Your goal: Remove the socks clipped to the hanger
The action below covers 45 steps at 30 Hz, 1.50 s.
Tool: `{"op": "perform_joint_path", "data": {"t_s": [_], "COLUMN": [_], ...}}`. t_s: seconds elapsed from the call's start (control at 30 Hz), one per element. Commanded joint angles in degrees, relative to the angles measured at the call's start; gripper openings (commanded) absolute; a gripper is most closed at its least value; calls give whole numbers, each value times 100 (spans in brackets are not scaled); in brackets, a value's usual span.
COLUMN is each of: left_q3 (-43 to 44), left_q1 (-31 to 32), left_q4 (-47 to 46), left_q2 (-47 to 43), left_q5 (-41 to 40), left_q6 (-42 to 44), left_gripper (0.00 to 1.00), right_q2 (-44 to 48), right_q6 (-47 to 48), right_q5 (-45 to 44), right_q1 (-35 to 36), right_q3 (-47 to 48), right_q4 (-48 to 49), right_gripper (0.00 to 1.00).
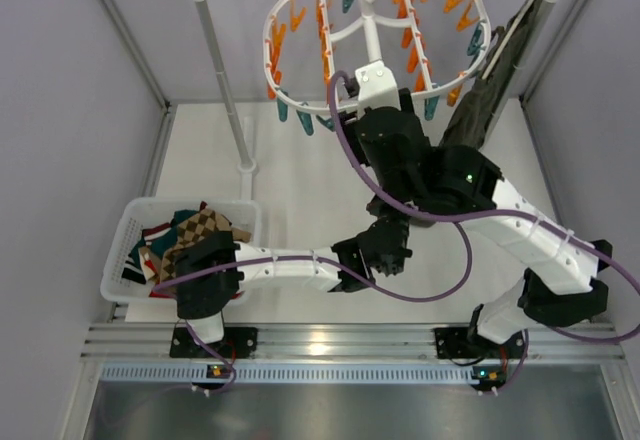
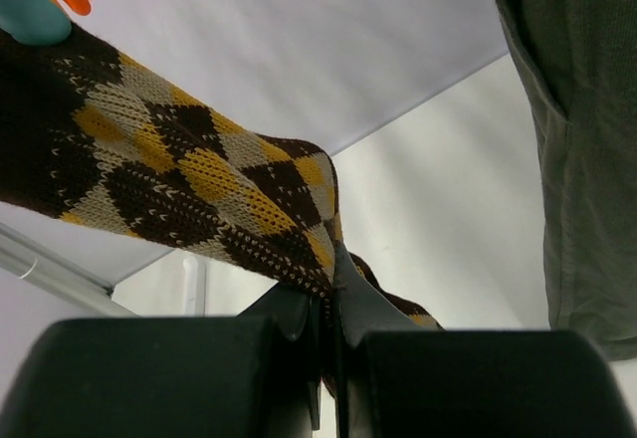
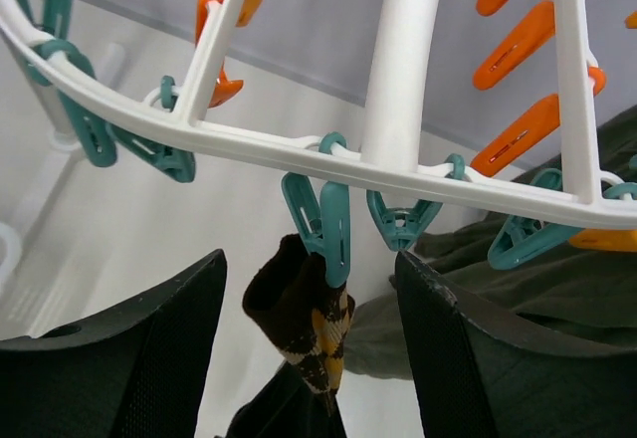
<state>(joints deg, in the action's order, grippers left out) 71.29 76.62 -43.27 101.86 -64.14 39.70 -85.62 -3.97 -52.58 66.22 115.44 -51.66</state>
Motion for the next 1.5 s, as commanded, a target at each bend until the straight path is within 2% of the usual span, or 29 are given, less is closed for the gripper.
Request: {"op": "perform_joint_path", "data": {"t_s": [0.0,0.2,0.37,0.47,0.83,1.03,1.23,1.27,1.37,1.47], "left_q3": [210,280,272,298,351,316,307,272,88,-456], "left_q1": [72,72,72,81,81,108,99,99,90,11], "left_q4": [-94,-94,-94,-94,-94,-94,-86,-86,-86,-68], "left_q2": [53,97,53,18,-70,-79,-79,-88,-149,-386], "left_q5": [-2,7,15,77,139,147,103,95,60,60], "left_q6": [64,90,73,73,82,46,11,-6,-190,-656], "left_gripper": [0,0,0,0,0,0,0,0,0,0], "right_q2": [-261,-665,-728,-692,-736,-631,-640,-640,-622,-570], "right_q6": [282,634,1072,1284,1293,1758,1733,1715,1680,1619], "right_q5": [-709,-1342,-1948,-2011,-2011,-2143,-2160,-2160,-2143,-2047], "right_q1": [58,67,58,41,-179,-311,-320,-302,-294,-258], "right_q3": [312,427,208,-73,-495,-909,-971,-971,-935,-935], "right_q4": [-108,112,707,1139,1561,2300,2362,2362,2362,2336], "right_gripper": [65,63,59,57,56,43,23,17,16,14]}}
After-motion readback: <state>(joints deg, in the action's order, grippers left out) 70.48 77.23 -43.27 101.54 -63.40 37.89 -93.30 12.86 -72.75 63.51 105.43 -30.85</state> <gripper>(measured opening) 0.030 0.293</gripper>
